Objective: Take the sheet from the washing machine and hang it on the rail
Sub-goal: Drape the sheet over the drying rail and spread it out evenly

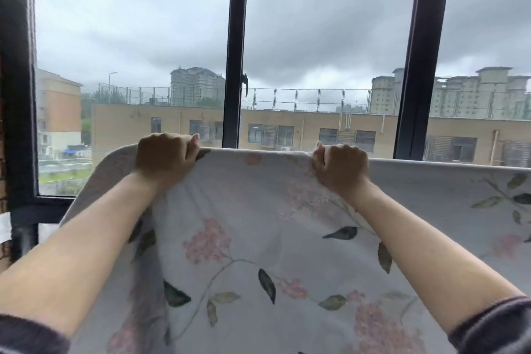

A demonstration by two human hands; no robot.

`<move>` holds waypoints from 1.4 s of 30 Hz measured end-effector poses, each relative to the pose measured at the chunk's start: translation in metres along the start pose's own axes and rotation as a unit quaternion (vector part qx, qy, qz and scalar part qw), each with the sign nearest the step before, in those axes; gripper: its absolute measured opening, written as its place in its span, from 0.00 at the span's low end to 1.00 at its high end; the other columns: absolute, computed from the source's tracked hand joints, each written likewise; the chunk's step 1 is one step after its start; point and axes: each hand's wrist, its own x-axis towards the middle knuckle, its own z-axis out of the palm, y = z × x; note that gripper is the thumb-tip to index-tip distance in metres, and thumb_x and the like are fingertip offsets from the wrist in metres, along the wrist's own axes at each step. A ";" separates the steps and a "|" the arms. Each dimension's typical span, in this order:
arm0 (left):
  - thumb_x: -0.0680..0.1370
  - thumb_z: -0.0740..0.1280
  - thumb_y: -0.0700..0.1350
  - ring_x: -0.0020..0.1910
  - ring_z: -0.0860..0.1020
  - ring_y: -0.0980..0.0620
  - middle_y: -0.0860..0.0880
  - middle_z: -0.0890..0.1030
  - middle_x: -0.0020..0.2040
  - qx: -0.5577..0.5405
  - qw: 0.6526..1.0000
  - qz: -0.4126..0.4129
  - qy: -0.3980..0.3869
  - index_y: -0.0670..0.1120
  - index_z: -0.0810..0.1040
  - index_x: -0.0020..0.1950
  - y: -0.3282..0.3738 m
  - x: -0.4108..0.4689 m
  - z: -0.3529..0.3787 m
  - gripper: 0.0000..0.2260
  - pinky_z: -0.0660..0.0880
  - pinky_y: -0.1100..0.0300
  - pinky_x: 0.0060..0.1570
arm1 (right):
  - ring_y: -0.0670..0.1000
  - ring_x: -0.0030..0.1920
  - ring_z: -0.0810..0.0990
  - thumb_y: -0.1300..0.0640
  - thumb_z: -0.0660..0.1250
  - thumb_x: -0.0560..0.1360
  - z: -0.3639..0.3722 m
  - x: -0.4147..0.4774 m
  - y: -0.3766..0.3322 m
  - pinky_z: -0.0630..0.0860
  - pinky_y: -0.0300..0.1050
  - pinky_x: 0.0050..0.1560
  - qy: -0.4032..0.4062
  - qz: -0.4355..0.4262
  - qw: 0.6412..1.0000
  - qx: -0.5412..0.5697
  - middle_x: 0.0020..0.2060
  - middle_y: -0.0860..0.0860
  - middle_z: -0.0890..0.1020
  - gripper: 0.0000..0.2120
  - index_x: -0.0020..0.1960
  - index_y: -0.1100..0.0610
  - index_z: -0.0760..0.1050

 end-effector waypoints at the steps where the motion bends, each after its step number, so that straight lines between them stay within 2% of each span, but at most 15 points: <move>1: 0.77 0.49 0.53 0.34 0.77 0.41 0.40 0.81 0.36 -0.013 1.000 0.005 0.001 0.42 0.78 0.37 -0.011 -0.003 -0.003 0.23 0.64 0.57 0.35 | 0.54 0.30 0.73 0.48 0.45 0.79 -0.003 0.000 -0.004 0.70 0.43 0.36 -0.004 0.011 1.000 0.005 0.28 0.56 0.75 0.29 0.32 0.61 0.75; 4: 0.76 0.50 0.54 0.38 0.77 0.41 0.43 0.80 0.40 -0.074 0.997 -0.004 -0.010 0.44 0.73 0.39 -0.053 -0.015 -0.013 0.18 0.65 0.56 0.36 | 0.59 0.37 0.80 0.49 0.48 0.81 -0.008 -0.003 -0.028 0.71 0.48 0.44 -0.022 0.037 0.999 0.034 0.34 0.60 0.81 0.26 0.36 0.61 0.76; 8: 0.79 0.52 0.57 0.39 0.73 0.47 0.47 0.76 0.41 -0.191 0.980 -0.024 -0.057 0.46 0.73 0.49 -0.100 -0.038 -0.013 0.17 0.65 0.57 0.37 | 0.57 0.46 0.79 0.40 0.38 0.72 -0.014 -0.001 -0.096 0.67 0.50 0.52 -0.035 -0.057 0.992 0.108 0.42 0.56 0.82 0.28 0.43 0.55 0.72; 11: 0.74 0.49 0.67 0.41 0.75 0.47 0.48 0.77 0.40 -0.283 0.942 -0.055 -0.170 0.46 0.73 0.52 -0.143 -0.064 -0.005 0.27 0.65 0.56 0.35 | 0.55 0.48 0.76 0.37 0.38 0.73 -0.016 0.007 -0.169 0.64 0.50 0.52 -0.084 -0.098 0.985 0.116 0.46 0.54 0.79 0.30 0.50 0.55 0.71; 13: 0.68 0.44 0.72 0.47 0.77 0.46 0.47 0.80 0.46 -0.292 0.926 -0.064 -0.231 0.48 0.75 0.56 -0.168 -0.091 -0.003 0.36 0.69 0.55 0.41 | 0.54 0.48 0.75 0.37 0.44 0.76 -0.018 0.014 -0.214 0.64 0.50 0.52 -0.100 -0.115 0.982 0.110 0.46 0.53 0.78 0.26 0.52 0.55 0.70; 19: 0.77 0.48 0.68 0.62 0.72 0.50 0.50 0.76 0.61 -0.374 0.826 -0.242 -0.345 0.46 0.75 0.64 -0.213 -0.164 0.017 0.32 0.66 0.57 0.57 | 0.55 0.51 0.74 0.43 0.52 0.80 -0.022 0.021 -0.282 0.67 0.53 0.56 -0.120 -0.132 0.981 0.075 0.50 0.55 0.75 0.19 0.60 0.57 0.67; 21: 0.79 0.47 0.64 0.65 0.71 0.46 0.44 0.75 0.65 -0.375 0.763 -0.358 -0.385 0.42 0.72 0.67 -0.225 -0.189 0.032 0.32 0.67 0.54 0.63 | 0.56 0.54 0.73 0.43 0.53 0.79 -0.021 0.020 -0.292 0.67 0.54 0.56 -0.116 -0.143 0.981 0.054 0.53 0.56 0.74 0.19 0.62 0.56 0.67; 24: 0.75 0.51 0.70 0.42 0.82 0.46 0.41 0.83 0.41 -0.365 0.569 -0.528 -0.514 0.40 0.78 0.49 -0.236 -0.225 0.029 0.34 0.78 0.56 0.48 | 0.58 0.57 0.72 0.44 0.52 0.79 -0.023 0.018 -0.306 0.65 0.57 0.59 -0.119 -0.166 0.979 0.026 0.55 0.56 0.74 0.19 0.62 0.55 0.67; 26: 0.70 0.52 0.75 0.27 0.79 0.50 0.43 0.79 0.29 -0.385 0.462 -0.531 -0.597 0.41 0.76 0.36 -0.237 -0.238 0.021 0.37 0.78 0.62 0.37 | 0.57 0.57 0.72 0.44 0.52 0.79 -0.023 0.018 -0.311 0.64 0.58 0.61 -0.125 -0.177 0.976 0.014 0.56 0.55 0.75 0.19 0.62 0.54 0.68; 28: 0.67 0.56 0.76 0.24 0.77 0.50 0.44 0.78 0.29 -0.392 0.398 -0.533 -0.636 0.40 0.76 0.32 -0.238 -0.251 0.020 0.37 0.75 0.63 0.32 | 0.57 0.58 0.72 0.44 0.52 0.79 -0.024 0.016 -0.314 0.62 0.59 0.61 -0.135 -0.171 0.976 0.011 0.55 0.55 0.74 0.18 0.62 0.53 0.68; 31: 0.66 0.61 0.73 0.48 0.80 0.44 0.43 0.82 0.51 -0.372 0.385 -0.525 -0.662 0.43 0.80 0.54 -0.238 -0.277 0.031 0.36 0.74 0.52 0.47 | 0.58 0.58 0.71 0.44 0.52 0.79 -0.025 0.015 -0.319 0.60 0.59 0.62 -0.137 -0.155 0.978 0.010 0.55 0.55 0.74 0.18 0.61 0.52 0.69; 33: 0.69 0.56 0.72 0.50 0.77 0.46 0.46 0.81 0.54 -0.344 0.405 -0.492 -0.689 0.47 0.78 0.59 -0.231 -0.290 0.029 0.34 0.69 0.53 0.50 | 0.57 0.58 0.71 0.44 0.52 0.79 -0.025 0.014 -0.321 0.60 0.59 0.62 -0.133 -0.152 0.979 0.010 0.56 0.55 0.74 0.17 0.61 0.52 0.69; 37: 0.71 0.67 0.52 0.33 0.75 0.50 0.47 0.77 0.35 -0.379 0.429 -0.538 -0.619 0.46 0.73 0.36 -0.234 -0.296 0.034 0.11 0.72 0.63 0.39 | 0.57 0.59 0.71 0.44 0.52 0.79 -0.023 0.014 -0.324 0.59 0.59 0.62 -0.135 -0.143 0.980 0.015 0.56 0.55 0.74 0.17 0.60 0.52 0.69; 40: 0.77 0.58 0.39 0.15 0.66 0.54 0.49 0.68 0.18 -0.434 0.431 -0.580 -0.538 0.45 0.63 0.21 -0.251 -0.290 0.031 0.23 0.66 0.70 0.21 | 0.57 0.59 0.71 0.44 0.53 0.79 -0.021 0.012 -0.325 0.59 0.58 0.62 -0.127 -0.133 0.983 0.024 0.56 0.55 0.74 0.17 0.61 0.52 0.69; 42: 0.78 0.58 0.38 0.16 0.69 0.54 0.49 0.70 0.18 -0.474 0.473 -0.554 -0.494 0.44 0.68 0.22 -0.265 -0.281 0.021 0.23 0.67 0.65 0.25 | 0.57 0.59 0.71 0.44 0.53 0.78 -0.021 0.012 -0.323 0.59 0.57 0.62 -0.122 -0.134 0.983 0.027 0.56 0.55 0.74 0.17 0.61 0.52 0.69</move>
